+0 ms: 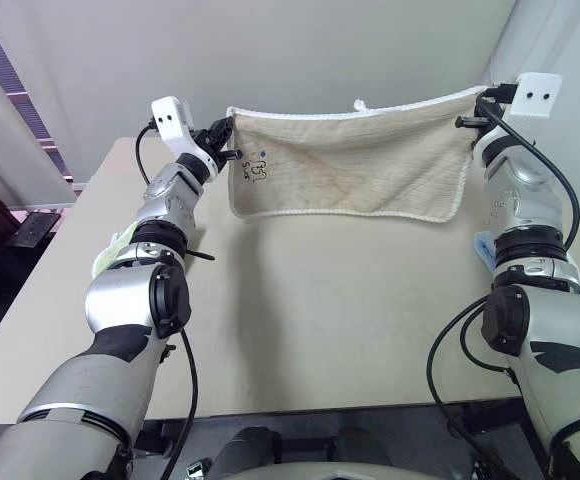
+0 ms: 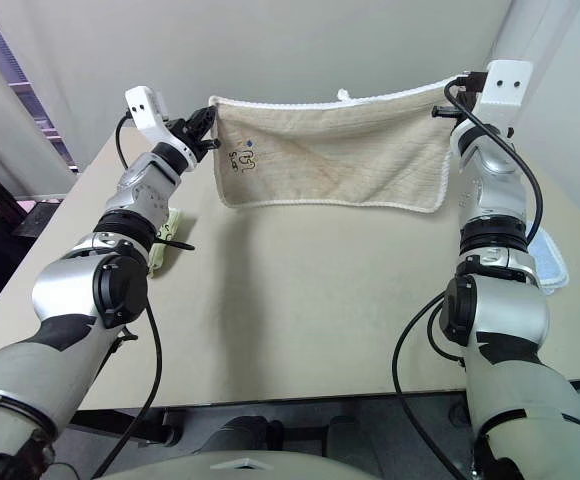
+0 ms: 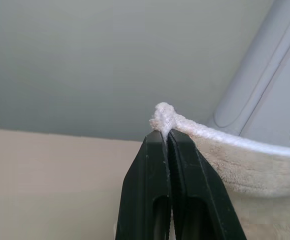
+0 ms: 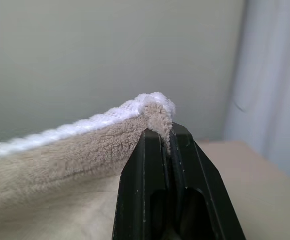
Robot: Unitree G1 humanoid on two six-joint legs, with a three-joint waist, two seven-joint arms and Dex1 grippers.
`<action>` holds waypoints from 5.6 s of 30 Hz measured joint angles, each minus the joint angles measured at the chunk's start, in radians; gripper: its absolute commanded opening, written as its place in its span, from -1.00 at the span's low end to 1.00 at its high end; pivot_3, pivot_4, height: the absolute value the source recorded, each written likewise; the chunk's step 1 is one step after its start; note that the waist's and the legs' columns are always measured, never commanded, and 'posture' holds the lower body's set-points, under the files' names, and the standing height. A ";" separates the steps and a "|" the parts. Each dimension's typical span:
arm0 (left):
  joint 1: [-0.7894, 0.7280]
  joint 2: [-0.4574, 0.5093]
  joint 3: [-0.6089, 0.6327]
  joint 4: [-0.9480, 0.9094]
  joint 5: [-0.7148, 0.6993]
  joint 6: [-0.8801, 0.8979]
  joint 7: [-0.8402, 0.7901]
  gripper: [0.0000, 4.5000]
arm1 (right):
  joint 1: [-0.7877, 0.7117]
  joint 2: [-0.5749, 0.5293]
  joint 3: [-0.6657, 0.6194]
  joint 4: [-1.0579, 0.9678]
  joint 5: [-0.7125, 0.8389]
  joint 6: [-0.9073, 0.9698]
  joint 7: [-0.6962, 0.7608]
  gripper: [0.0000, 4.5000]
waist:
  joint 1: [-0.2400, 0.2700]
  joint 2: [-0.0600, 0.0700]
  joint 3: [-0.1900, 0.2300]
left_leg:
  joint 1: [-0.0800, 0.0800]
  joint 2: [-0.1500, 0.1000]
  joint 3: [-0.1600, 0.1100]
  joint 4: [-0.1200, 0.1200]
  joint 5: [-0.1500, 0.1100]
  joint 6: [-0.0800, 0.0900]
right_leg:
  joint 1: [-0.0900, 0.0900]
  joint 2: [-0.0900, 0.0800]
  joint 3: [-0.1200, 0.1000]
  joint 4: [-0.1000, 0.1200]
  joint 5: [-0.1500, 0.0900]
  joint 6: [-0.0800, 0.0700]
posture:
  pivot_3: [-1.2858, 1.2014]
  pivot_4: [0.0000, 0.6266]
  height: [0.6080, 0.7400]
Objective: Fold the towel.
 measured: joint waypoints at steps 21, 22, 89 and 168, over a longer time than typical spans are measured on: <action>0.642 0.281 -0.136 -0.740 -0.136 0.448 -0.814 -0.99 | 1.026 -0.033 -0.110 -1.032 0.316 0.320 0.293 -1.00 | 0.007 0.000 0.000 | 0.004 0.001 -0.002 0.004 0.000 0.000 | -0.005 0.002 0.002 0.013 0.001 -0.004 | 0.03 -1.00 1.00; 0.674 0.307 -0.143 -0.771 -0.142 0.485 -0.832 -0.99 | 1.069 -0.037 -0.119 -1.050 0.318 0.321 0.308 -1.00 | 0.007 0.000 0.000 | 0.004 0.001 -0.002 0.004 0.000 0.000 | -0.005 0.002 0.002 0.013 0.001 -0.004 | 0.03 -1.00 1.00; 0.557 0.228 -0.203 -0.088 -0.017 -0.010 -0.723 -0.99 | 1.121 -0.009 -0.042 -0.910 0.234 0.295 0.381 -1.00 | 0.054 -0.001 -0.001 | 0.003 0.003 0.004 0.002 -0.005 0.002 | -0.004 -0.006 -0.007 0.000 0.001 -0.004 | 0.03 -1.00 1.00; 0.851 0.287 -0.511 -1.296 -0.092 0.491 -0.635 1.00 | 1.339 -0.050 -0.392 -0.880 1.326 1.148 0.064 -0.98 | 0.068 0.001 -0.007 | 0.004 0.003 0.007 0.000 -0.012 0.013 | 0.009 -0.008 -0.006 -0.022 -0.002 -0.007 | 0.03 -1.00 1.00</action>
